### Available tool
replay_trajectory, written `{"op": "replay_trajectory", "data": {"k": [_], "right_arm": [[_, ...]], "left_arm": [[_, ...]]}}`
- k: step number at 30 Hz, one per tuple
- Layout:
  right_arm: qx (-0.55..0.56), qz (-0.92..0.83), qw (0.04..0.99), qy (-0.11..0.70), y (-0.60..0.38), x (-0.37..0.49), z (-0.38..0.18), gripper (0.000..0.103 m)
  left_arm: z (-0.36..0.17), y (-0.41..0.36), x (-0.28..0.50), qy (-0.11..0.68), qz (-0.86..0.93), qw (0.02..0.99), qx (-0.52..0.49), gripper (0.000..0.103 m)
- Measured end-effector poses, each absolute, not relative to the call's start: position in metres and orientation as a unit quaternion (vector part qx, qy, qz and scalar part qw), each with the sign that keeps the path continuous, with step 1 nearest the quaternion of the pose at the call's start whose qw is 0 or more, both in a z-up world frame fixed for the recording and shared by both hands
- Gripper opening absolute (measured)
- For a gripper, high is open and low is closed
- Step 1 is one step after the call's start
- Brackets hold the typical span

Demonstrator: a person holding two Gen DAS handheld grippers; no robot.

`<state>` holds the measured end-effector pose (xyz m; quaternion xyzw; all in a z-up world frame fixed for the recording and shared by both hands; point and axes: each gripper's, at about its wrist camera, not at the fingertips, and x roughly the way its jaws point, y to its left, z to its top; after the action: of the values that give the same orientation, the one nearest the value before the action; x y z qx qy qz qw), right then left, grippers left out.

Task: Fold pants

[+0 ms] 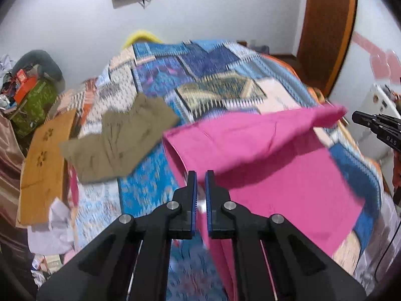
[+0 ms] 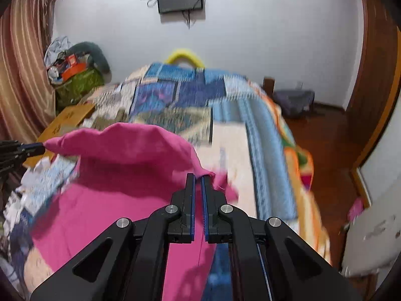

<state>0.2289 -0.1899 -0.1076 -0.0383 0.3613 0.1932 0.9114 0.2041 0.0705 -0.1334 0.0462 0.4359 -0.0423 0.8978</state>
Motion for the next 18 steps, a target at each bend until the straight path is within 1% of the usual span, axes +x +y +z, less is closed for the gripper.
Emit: {"op": "replay_trajectory", "data": {"k": [4,9,12,13,14,15,16,17,18], "right_arm": [[-0.044,0.192,0.897,0.396,-0.197,0.199,-0.137,0.004],[-0.095,0.195,0.879,0.425,-0.193,0.168,-0.162,0.004],[-0.132,0.203,0.875,0.419,-0.185,0.153,-0.162,0.006],[-0.140,0.206,0.876,0.414,-0.181,0.150,-0.160,0.007],[-0.143,0.210,0.876,0.409,-0.178,0.149,-0.159,0.011],[-0.143,0.215,0.877,0.405,-0.175,0.149,-0.157,0.020],[-0.140,0.221,0.878,0.401,-0.171,0.151,-0.155,0.027],[-0.135,0.227,0.879,0.397,-0.168,0.152,-0.153,0.040],[-0.129,0.234,0.880,0.392,-0.164,0.154,-0.153,0.051]], "left_arm": [[-0.162,0.071,0.177,0.471,-0.053,0.879,0.053,0.006],[-0.166,0.068,0.162,0.470,-0.056,0.877,0.079,0.006],[-0.156,0.060,0.165,0.457,-0.062,0.882,0.097,0.011],[-0.153,0.057,0.168,0.455,-0.065,0.882,0.100,0.015],[-0.151,0.054,0.171,0.454,-0.068,0.883,0.102,0.021],[-0.150,0.051,0.174,0.452,-0.072,0.883,0.105,0.025],[-0.149,0.045,0.178,0.451,-0.077,0.883,0.108,0.032],[-0.149,0.040,0.182,0.450,-0.084,0.882,0.110,0.037],[-0.150,0.036,0.185,0.451,-0.090,0.881,0.109,0.039]]}}
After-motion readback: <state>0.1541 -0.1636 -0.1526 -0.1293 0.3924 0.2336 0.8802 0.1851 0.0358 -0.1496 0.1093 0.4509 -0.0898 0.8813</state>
